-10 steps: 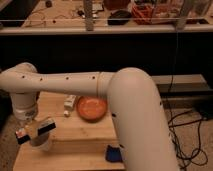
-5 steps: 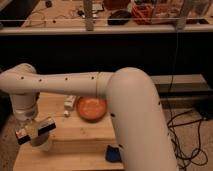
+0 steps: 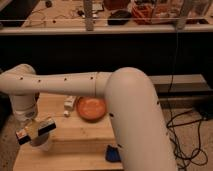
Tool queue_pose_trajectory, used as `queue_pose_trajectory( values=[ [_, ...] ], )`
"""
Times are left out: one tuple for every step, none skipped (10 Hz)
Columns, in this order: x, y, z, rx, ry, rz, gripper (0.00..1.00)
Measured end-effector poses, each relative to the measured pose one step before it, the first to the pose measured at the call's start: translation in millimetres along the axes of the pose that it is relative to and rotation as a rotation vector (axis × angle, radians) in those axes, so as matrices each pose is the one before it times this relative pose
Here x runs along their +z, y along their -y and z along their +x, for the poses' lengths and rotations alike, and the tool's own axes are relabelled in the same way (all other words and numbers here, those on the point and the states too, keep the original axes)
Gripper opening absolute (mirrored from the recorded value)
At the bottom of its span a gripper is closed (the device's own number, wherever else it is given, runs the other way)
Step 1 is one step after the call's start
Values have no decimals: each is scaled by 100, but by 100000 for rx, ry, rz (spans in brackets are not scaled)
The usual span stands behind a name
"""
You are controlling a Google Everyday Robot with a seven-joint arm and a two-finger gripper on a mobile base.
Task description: Place the eraser in the ceramic cup
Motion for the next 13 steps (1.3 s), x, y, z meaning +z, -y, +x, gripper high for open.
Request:
queue_pose_trajectory(
  values=[
    [96,37,36,151,-325,-38,33],
    [95,16,53,133,-141,-57,33],
    [36,32,-9,59,-132,43,33],
    [43,39,55,173,-127,-1,33],
    [59,37,-22,6,-99,-103,33],
    [106,78,2,201,-181,-140,38],
    [104,11,113,325,-522,-455,43],
    [69,20,10,-23,-185,-161,44],
    [90,83,0,48,-32,-119,49],
    [106,70,-21,60,-205,-233,53],
    [99,81,-17,87,-80,-96,53],
    [36,53,71,211,-69,-44,53],
    [94,135,-11,84,22,-167,56]
  ],
)
